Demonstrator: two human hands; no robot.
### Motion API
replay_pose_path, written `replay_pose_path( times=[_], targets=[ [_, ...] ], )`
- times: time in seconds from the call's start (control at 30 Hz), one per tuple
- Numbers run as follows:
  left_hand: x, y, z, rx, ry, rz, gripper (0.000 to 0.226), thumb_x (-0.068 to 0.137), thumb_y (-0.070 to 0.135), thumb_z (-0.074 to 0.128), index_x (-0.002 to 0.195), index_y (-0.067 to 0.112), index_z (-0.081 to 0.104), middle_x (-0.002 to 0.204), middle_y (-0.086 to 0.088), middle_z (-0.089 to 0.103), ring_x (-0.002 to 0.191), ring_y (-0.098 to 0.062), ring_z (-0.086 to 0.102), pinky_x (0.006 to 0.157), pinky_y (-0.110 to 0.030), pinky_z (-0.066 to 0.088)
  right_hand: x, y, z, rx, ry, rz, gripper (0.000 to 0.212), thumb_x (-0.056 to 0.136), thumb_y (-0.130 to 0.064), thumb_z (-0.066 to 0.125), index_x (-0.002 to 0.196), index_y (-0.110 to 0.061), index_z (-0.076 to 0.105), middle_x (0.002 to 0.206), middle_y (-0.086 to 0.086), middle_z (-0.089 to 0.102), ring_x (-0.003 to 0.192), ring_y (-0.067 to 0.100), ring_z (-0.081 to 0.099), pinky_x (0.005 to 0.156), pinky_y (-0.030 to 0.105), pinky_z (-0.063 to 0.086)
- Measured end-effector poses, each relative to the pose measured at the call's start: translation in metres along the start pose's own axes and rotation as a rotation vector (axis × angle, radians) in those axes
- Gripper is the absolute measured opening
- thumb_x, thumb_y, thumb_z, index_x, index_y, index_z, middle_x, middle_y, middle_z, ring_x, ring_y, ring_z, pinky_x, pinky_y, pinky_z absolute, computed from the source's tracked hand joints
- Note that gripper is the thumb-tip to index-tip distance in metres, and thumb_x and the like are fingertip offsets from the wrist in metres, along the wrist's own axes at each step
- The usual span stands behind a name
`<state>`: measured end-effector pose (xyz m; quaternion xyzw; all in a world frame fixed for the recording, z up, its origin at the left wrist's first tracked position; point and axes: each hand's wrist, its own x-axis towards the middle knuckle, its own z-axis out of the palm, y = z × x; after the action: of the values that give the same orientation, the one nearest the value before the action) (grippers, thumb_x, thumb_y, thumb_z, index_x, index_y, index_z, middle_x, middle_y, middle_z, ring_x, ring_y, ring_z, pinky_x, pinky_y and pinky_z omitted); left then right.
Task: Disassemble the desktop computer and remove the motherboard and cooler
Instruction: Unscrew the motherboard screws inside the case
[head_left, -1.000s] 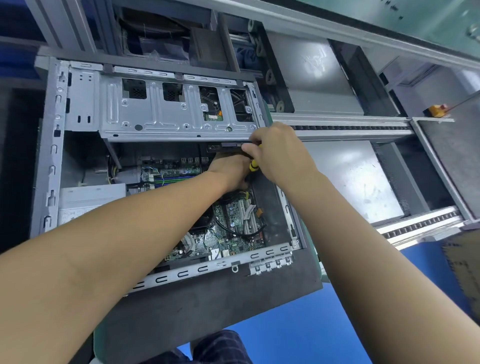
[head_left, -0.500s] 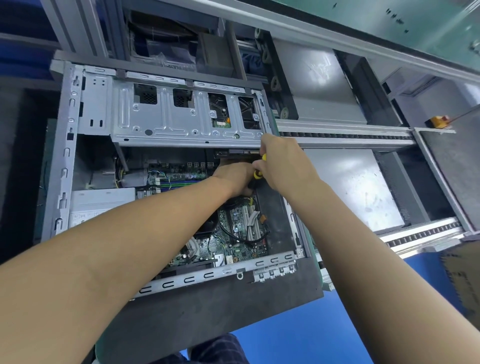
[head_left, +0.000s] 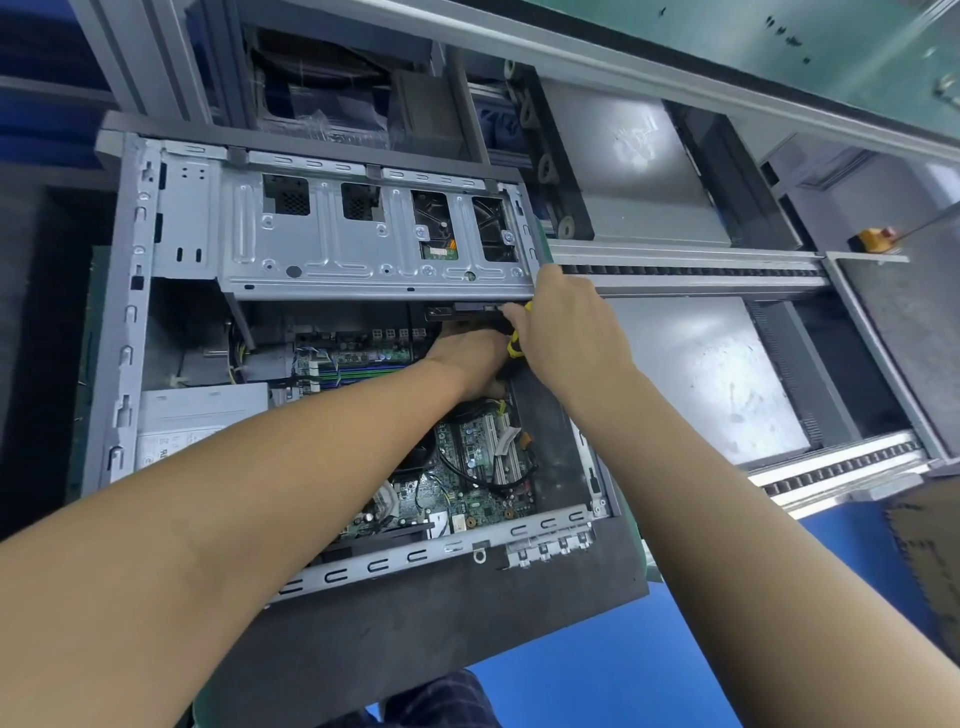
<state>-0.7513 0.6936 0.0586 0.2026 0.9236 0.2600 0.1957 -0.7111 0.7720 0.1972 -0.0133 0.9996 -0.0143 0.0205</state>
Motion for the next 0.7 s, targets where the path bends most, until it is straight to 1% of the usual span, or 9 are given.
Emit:
replay_pose_path(
  times=[0.1,0.17,0.23,0.3,0.37,0.43,0.5,0.6,0.7],
  targets=[
    [-0.001,-0.001,0.000,0.000,-0.021,-0.012,0.029,0.084,0.026,0.072,0.105,0.020,0.051,0.102,-0.002,0.058,0.111,-0.028,0.059,0.095,-0.041,0.043,0.001,0.000,0.002,-0.003,-0.029,-0.011,0.024,0.098,-0.026,0.061,0.108,-0.007,0.050,0.104,0.017,0.061,0.093,0.039,0.063,0.064,0.035,0.037],
    [0.000,-0.002,0.001,0.027,-0.034,-0.034,0.042,0.087,0.029,0.070,0.123,0.016,0.052,0.118,-0.005,0.060,0.119,-0.029,0.055,0.104,-0.047,0.039,0.001,-0.003,0.000,0.036,-0.067,-0.029,0.029,0.095,-0.031,0.065,0.105,-0.007,0.050,0.103,0.016,0.060,0.090,0.038,0.061,0.065,0.036,0.039],
    [-0.001,0.000,0.002,0.046,-0.042,-0.056,0.048,0.090,0.032,0.068,0.131,0.016,0.050,0.126,-0.005,0.059,0.123,-0.028,0.054,0.108,-0.049,0.032,0.000,-0.003,-0.001,0.051,-0.078,-0.030,0.028,0.095,-0.030,0.065,0.101,-0.009,0.048,0.098,0.014,0.059,0.088,0.036,0.062,0.064,0.035,0.040],
    [0.000,0.003,0.001,0.069,-0.047,-0.087,0.043,0.091,0.033,0.066,0.128,0.018,0.051,0.125,-0.004,0.060,0.121,-0.027,0.055,0.108,-0.047,0.029,-0.001,-0.002,-0.001,0.061,-0.075,-0.033,0.026,0.096,-0.030,0.064,0.100,-0.011,0.046,0.097,0.014,0.058,0.087,0.036,0.062,0.064,0.035,0.039],
    [0.000,0.007,0.000,0.058,-0.047,-0.140,0.027,0.091,0.034,0.065,0.113,0.023,0.052,0.121,-0.002,0.063,0.117,-0.026,0.057,0.105,-0.043,0.031,-0.002,-0.001,-0.001,0.068,-0.077,-0.042,0.027,0.096,-0.030,0.064,0.099,-0.012,0.045,0.099,0.015,0.059,0.087,0.036,0.062,0.064,0.034,0.037],
    [0.001,0.012,-0.001,0.052,-0.039,-0.190,0.019,0.093,0.034,0.060,0.102,0.027,0.045,0.117,0.001,0.066,0.117,-0.025,0.057,0.105,-0.041,0.029,-0.001,-0.001,-0.003,0.074,-0.082,-0.048,0.027,0.096,-0.031,0.064,0.101,-0.010,0.047,0.101,0.016,0.060,0.088,0.037,0.062,0.064,0.034,0.037],
    [0.001,0.015,-0.001,0.122,-0.003,-0.198,0.014,0.094,0.035,0.056,0.103,0.028,0.047,0.116,0.003,0.067,0.121,-0.023,0.054,0.109,-0.043,0.022,-0.001,0.001,-0.005,0.072,-0.094,-0.053,0.028,0.096,-0.030,0.064,0.105,-0.007,0.049,0.102,0.017,0.060,0.089,0.038,0.063,0.063,0.034,0.037],
    [-0.003,0.017,0.004,0.244,0.036,-0.176,0.023,0.090,0.040,0.059,0.107,0.025,0.055,0.110,0.003,0.067,0.116,-0.024,0.055,0.106,-0.045,0.024,0.000,0.006,-0.010,0.073,-0.129,-0.087,0.028,0.096,-0.028,0.064,0.107,-0.006,0.050,0.106,0.017,0.059,0.092,0.037,0.062,0.065,0.035,0.041],
    [-0.006,0.017,0.011,0.280,0.118,-0.194,0.033,0.086,0.043,0.064,0.111,0.022,0.060,0.105,0.003,0.068,0.110,-0.026,0.058,0.104,-0.048,0.025,0.002,0.009,-0.014,0.101,-0.171,-0.146,0.020,0.095,-0.016,0.064,0.109,-0.006,0.054,0.110,0.015,0.055,0.098,0.034,0.059,0.078,0.040,0.050]
  ],
)
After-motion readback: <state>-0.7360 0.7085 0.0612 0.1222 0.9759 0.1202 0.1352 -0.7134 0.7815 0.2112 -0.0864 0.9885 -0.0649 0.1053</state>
